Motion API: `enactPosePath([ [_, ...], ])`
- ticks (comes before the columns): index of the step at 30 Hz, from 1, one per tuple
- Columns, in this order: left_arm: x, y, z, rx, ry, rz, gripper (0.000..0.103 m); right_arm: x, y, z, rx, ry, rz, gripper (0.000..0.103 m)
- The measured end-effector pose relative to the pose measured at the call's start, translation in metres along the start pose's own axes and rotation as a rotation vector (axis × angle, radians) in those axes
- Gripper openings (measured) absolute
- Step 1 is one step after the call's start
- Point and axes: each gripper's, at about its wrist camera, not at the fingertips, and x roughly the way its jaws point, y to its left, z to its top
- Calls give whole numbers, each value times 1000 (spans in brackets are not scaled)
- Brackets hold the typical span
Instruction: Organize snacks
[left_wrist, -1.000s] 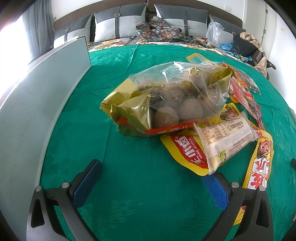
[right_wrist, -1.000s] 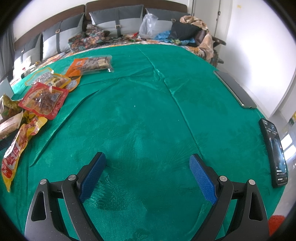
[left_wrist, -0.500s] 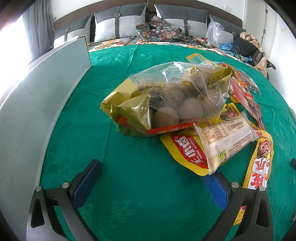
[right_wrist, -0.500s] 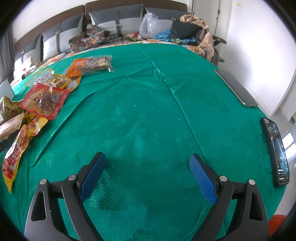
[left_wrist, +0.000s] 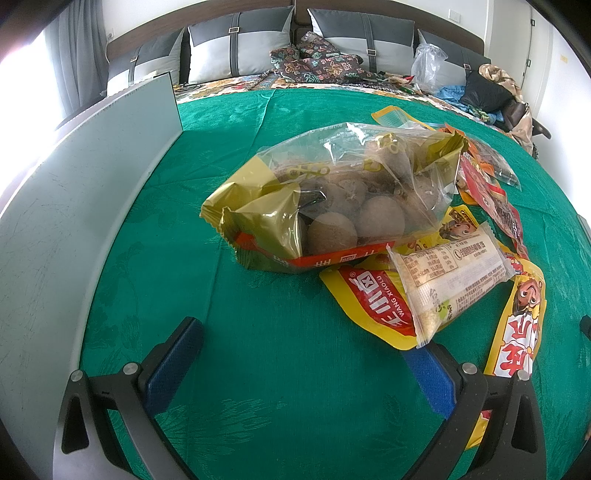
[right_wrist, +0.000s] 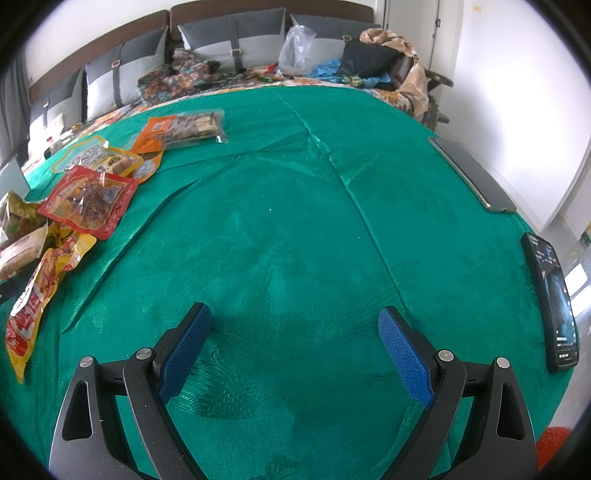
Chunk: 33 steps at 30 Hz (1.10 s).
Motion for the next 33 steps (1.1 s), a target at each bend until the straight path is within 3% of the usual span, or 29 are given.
enactPosePath([
  [9, 0, 0, 0, 6, 3, -3, 103, 1, 0, 0, 4, 3, 8, 94],
  [13, -10, 10, -6, -17, 101, -13, 103, 1, 0, 0, 5, 3, 9, 94],
  [17, -53, 36, -29, -83, 64, -163, 103, 1, 0, 0, 4, 3, 9, 94],
  [21, -77, 58, -37, -91, 38, -181, 103, 1, 0, 0, 5, 3, 9, 94],
  [24, -81, 60, -24, -68, 35, -183, 102, 1, -1, 0, 5, 3, 10, 94],
  [27, -81, 48, 10, 0, -1, -176, 102, 1, 0, 0, 5, 3, 10, 94],
  [30, -72, 24, 49, 104, -17, -177, 102, 1, -1, 0, 5, 3, 10, 94],
  [33, -53, -8, 80, 269, 25, -177, 102, 1, -1, 0, 5, 3, 10, 94],
])
